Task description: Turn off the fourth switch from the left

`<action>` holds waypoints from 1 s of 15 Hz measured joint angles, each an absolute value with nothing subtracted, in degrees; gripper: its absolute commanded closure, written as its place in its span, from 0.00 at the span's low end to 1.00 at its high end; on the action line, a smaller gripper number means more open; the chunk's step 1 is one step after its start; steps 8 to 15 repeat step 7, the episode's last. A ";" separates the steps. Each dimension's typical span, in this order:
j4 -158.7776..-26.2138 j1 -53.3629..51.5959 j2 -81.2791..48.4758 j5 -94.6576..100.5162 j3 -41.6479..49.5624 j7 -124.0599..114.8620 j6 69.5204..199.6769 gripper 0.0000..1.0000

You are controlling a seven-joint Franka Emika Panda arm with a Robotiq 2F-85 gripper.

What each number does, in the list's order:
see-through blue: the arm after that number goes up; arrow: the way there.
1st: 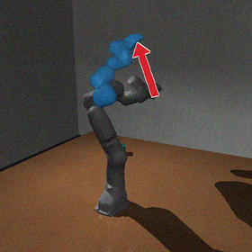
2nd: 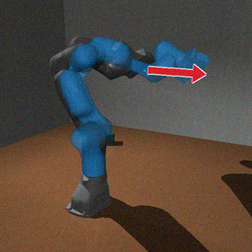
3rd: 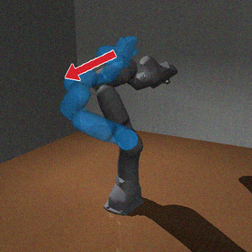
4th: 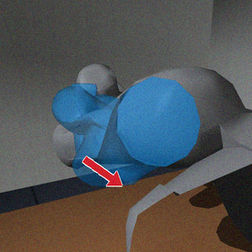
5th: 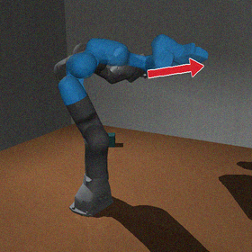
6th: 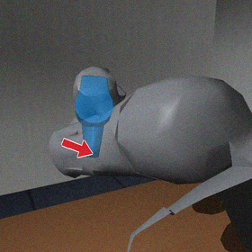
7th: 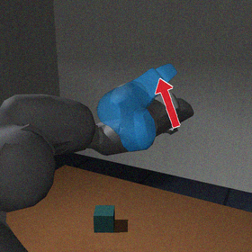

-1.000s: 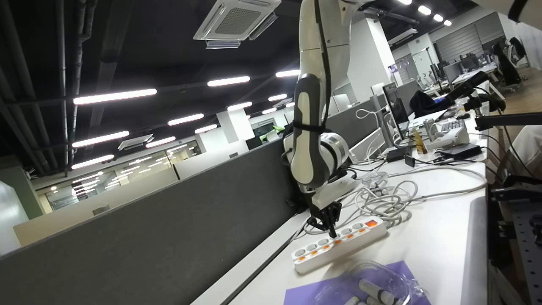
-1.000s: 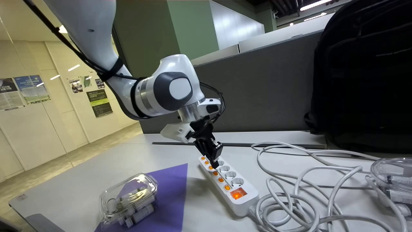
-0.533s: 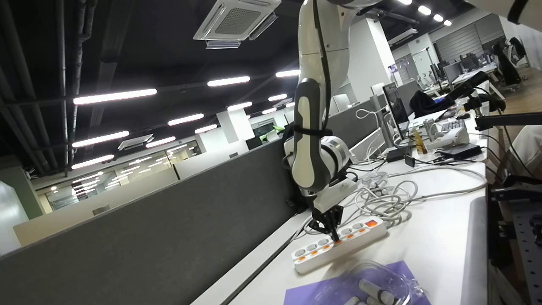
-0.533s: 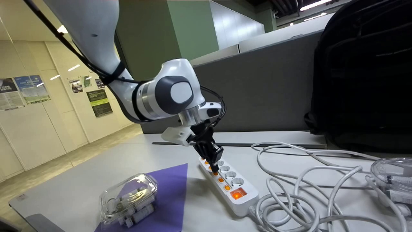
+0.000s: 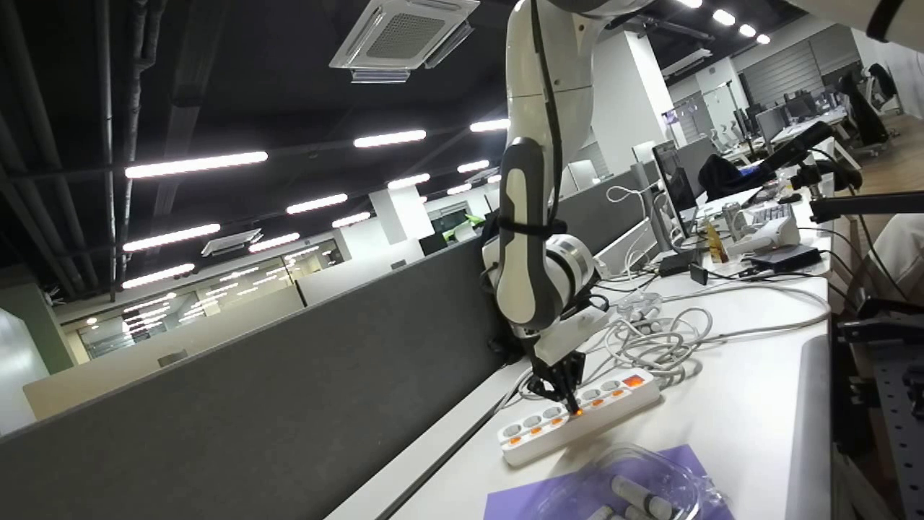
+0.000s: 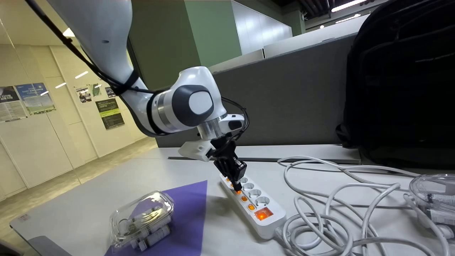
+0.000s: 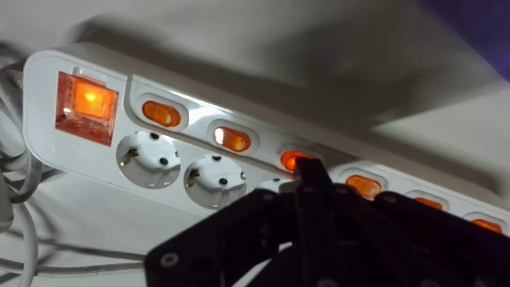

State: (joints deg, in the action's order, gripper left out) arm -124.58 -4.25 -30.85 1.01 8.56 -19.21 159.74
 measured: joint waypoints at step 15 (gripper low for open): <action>-123.51 -6.71 -31.42 0.96 10.72 -20.40 158.22 1.00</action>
